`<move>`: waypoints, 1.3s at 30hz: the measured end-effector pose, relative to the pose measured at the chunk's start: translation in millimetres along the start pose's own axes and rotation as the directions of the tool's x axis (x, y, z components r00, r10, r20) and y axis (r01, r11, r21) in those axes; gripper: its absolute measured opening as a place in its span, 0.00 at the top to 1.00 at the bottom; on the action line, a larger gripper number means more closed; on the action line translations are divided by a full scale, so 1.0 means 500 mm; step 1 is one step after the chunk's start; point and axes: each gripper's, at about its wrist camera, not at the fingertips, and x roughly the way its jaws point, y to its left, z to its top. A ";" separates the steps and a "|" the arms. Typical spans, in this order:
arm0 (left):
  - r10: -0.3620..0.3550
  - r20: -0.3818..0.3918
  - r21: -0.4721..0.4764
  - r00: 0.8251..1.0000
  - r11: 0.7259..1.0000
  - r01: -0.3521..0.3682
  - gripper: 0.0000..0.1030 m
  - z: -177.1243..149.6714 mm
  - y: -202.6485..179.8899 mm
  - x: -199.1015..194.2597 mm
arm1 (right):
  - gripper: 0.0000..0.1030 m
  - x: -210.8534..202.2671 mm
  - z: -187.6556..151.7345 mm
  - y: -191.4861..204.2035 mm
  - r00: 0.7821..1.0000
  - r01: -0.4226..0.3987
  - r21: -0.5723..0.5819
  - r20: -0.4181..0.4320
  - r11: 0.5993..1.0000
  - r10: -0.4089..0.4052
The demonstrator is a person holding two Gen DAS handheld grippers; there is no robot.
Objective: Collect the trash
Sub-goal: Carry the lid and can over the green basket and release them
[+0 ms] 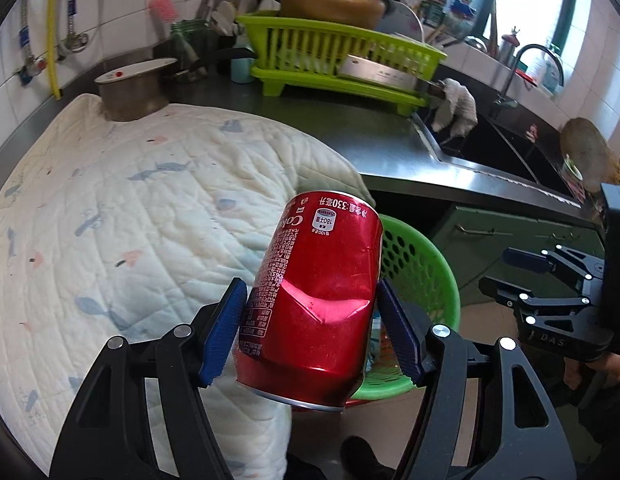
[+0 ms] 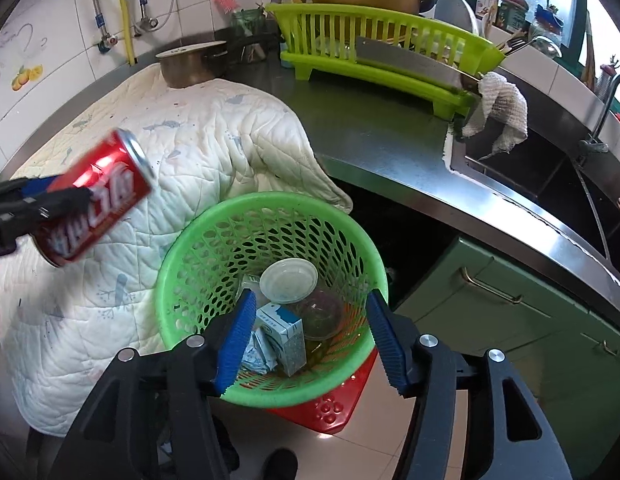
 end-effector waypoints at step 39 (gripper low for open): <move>0.071 -0.044 -0.092 0.997 0.993 -0.074 0.15 -0.051 -0.025 0.009 | 0.32 -0.066 -0.025 0.040 0.997 -0.053 -0.032 0.061 0.998 0.055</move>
